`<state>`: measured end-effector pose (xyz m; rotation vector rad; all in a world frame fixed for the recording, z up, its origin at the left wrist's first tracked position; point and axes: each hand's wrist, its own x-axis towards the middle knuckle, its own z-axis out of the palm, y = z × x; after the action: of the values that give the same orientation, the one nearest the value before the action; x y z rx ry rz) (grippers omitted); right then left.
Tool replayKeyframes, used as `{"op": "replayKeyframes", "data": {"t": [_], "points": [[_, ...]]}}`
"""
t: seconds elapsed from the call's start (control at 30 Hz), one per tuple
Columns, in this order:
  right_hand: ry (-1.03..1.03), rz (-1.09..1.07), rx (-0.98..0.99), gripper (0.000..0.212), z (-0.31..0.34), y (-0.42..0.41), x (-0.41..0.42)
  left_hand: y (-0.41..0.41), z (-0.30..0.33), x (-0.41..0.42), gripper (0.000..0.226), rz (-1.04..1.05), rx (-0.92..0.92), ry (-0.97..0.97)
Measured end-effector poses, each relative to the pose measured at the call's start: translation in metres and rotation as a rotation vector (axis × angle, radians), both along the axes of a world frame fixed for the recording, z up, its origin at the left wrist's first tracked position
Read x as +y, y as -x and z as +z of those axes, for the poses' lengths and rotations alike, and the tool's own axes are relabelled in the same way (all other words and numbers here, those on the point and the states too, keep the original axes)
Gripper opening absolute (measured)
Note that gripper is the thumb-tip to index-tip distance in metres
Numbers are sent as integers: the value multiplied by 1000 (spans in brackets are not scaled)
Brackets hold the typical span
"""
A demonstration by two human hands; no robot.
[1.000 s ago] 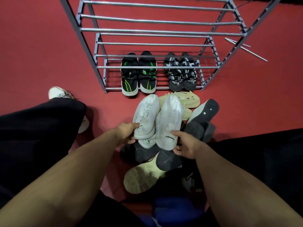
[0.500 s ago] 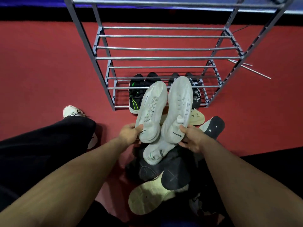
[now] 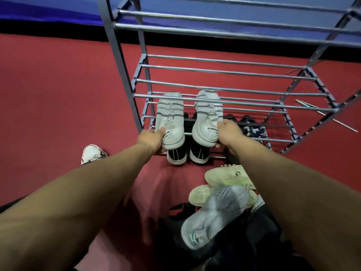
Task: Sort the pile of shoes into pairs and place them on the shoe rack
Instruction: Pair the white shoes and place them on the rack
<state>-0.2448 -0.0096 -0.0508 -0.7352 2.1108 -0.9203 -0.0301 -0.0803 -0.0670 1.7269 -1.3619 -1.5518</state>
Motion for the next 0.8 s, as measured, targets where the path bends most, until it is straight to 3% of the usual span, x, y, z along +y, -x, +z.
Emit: {"op": "replayKeyframes", "data": {"t": [0.33, 0.43, 0.6, 0.7, 0.8], "points": [[-138, 148, 150, 33, -30, -7, -72, 14, -30, -69, 38, -144, -231, 114], [-144, 155, 110, 40, -33, -4, -74, 11, -35, -78, 46, -214, -315, 121], [-150, 233, 166, 51, -29, 0, -56, 12, -14, -44, 58, -182, -644, 314], [-139, 195, 257, 53, -25, -4, -27, 13, -6, 12, 36, -37, -521, 408], [-230, 295, 304, 53, -30, -11, 14, 19, -22, 72, 26, -206, -465, 423]]}}
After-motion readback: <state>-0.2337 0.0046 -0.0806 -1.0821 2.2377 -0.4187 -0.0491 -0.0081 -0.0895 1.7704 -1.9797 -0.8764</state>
